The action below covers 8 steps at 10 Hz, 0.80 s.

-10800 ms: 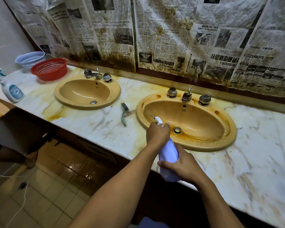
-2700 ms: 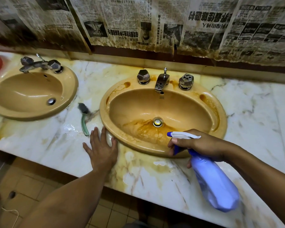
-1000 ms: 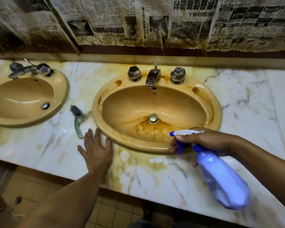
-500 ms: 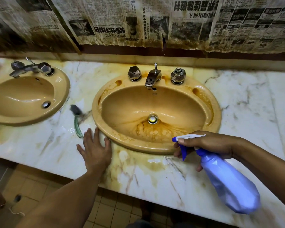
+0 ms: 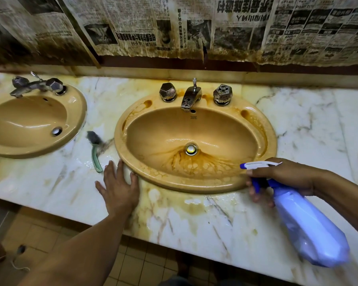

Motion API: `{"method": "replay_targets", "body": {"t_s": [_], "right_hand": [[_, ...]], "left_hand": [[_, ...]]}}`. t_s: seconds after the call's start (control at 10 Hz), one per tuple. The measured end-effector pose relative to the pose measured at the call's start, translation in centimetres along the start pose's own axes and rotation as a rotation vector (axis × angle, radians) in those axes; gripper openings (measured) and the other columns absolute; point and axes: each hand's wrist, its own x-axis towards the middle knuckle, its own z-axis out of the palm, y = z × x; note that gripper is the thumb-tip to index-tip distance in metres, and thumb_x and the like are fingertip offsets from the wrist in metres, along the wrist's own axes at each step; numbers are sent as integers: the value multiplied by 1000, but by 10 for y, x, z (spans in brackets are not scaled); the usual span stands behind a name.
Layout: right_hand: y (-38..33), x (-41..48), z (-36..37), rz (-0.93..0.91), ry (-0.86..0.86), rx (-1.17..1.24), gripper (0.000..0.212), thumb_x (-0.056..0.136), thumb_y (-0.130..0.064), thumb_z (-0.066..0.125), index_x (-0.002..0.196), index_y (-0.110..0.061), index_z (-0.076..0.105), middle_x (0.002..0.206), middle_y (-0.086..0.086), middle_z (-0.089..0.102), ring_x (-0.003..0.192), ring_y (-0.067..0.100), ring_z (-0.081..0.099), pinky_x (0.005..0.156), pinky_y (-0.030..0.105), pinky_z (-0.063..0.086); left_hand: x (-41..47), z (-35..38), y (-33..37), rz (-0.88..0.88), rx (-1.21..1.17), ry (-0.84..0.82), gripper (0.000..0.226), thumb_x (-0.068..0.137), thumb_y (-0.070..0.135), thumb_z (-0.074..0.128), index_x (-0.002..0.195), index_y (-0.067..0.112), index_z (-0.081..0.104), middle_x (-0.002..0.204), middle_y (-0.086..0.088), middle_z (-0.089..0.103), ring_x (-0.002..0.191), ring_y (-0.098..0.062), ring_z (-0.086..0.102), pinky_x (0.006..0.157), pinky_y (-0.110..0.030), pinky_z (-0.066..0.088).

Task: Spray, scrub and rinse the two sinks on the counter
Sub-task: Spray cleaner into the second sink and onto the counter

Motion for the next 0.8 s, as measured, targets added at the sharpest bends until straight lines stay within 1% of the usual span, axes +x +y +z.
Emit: {"method": "replay_targets", "body": {"t_s": [0.1,0.2,0.3,0.4,0.5,0.6,0.7,0.8], "right_hand": [[-4,-10,-6,8,-35,25,53,102,-31,58,117,20,55,103,38,65,93,29,73,57,41,56],[-3,-12,-11,13,13,-6,52,100,-31,61,113,20,57,98,39,64,85,32,71,58,42,55],[3,-9,-15,46,71,-53,49,98,-30,65,98,19,58,77,32,62,73,39,60,57,41,53],[4,-8,-16,52,124,-29,40,97,-30,67,87,8,61,74,29,58,71,39,57,59,43,52],[1,-10,-17,41,90,-20,47,99,-36,64,100,12,63,97,31,69,86,30,71,64,46,56],[-1,-10,-17,61,30,20,50,100,-36,62,110,13,60,106,33,69,93,28,74,61,45,56],[0,-6,-15,49,72,-19,49,101,-32,62,105,17,60,89,32,68,83,36,68,57,41,54],[-1,-1,-9,65,111,-25,36,99,-30,64,88,4,61,72,29,60,66,37,58,56,40,52]], "left_hand": [[0,-1,1,-1,4,2,61,106,52,34,161,30,23,171,-2,15,158,-22,8,125,-61,0],[0,0,1,3,3,3,60,106,52,35,161,30,23,171,-2,15,158,-22,8,125,-61,0],[0,0,1,-2,-5,-3,61,105,51,35,161,30,22,171,-1,14,158,-20,6,125,-60,-1],[0,-1,2,-9,-14,-5,61,105,50,37,161,30,23,171,-1,14,158,-19,5,125,-60,-1],[0,-1,2,-7,-14,-6,61,105,50,37,162,30,23,171,-1,14,158,-19,5,125,-60,-1],[0,0,0,-4,-6,-7,61,105,51,36,162,31,22,171,0,13,158,-19,5,125,-60,-1],[1,0,0,-1,1,-9,61,106,51,36,161,30,22,171,-1,14,158,-20,5,125,-61,0],[1,0,0,1,0,-3,61,106,51,36,161,30,22,171,-1,14,158,-20,6,125,-61,-1]]}}
